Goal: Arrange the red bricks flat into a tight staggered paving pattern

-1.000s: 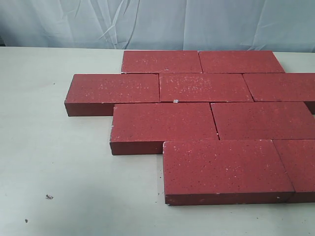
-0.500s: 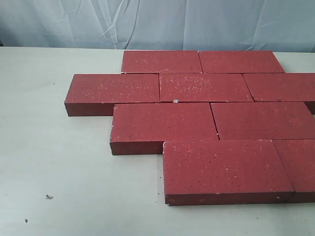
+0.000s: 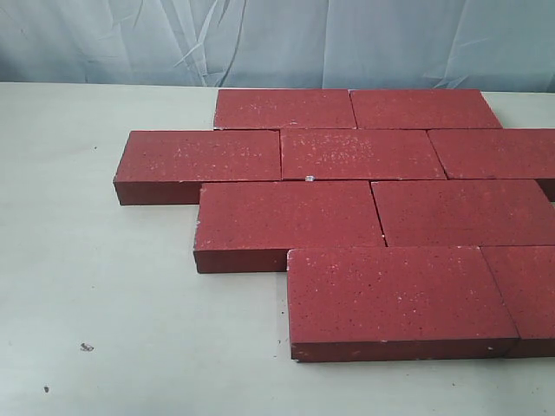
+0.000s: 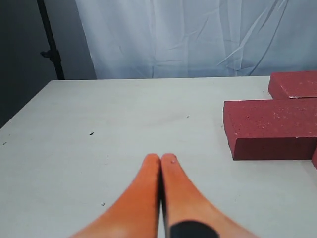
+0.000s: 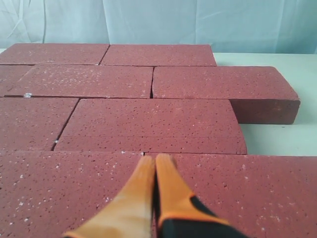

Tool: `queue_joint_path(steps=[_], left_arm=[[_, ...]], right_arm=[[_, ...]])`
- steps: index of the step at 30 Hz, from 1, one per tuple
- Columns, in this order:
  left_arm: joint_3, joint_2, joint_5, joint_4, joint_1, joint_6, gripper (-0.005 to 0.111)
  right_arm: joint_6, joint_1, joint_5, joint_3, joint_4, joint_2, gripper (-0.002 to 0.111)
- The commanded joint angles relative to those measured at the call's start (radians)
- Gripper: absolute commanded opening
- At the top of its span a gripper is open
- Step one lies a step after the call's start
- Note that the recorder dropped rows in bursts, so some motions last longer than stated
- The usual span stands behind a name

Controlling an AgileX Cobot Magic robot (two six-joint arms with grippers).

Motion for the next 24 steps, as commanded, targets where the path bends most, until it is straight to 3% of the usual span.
queue_joint_path(steps=[1, 9, 24], left_arm=[[0.082, -0.041, -0.060, -0.002, 0.001, -0.002, 0.000], [0.179, -0.041, -0.122, -0.012, 0.001, -0.002, 0.000], [0.179, -0.041, -0.125, -0.051, 0.001, -0.002, 0.000]], right_arm=[[0.000, -0.005, -0.011, 0.002, -0.006, -0.006, -0.001], [0.000, -0.005, -0.013, 0.002, -0.006, -0.006, -0.001], [0.000, -0.005, -0.013, 0.002, -0.006, -0.006, -0.001]])
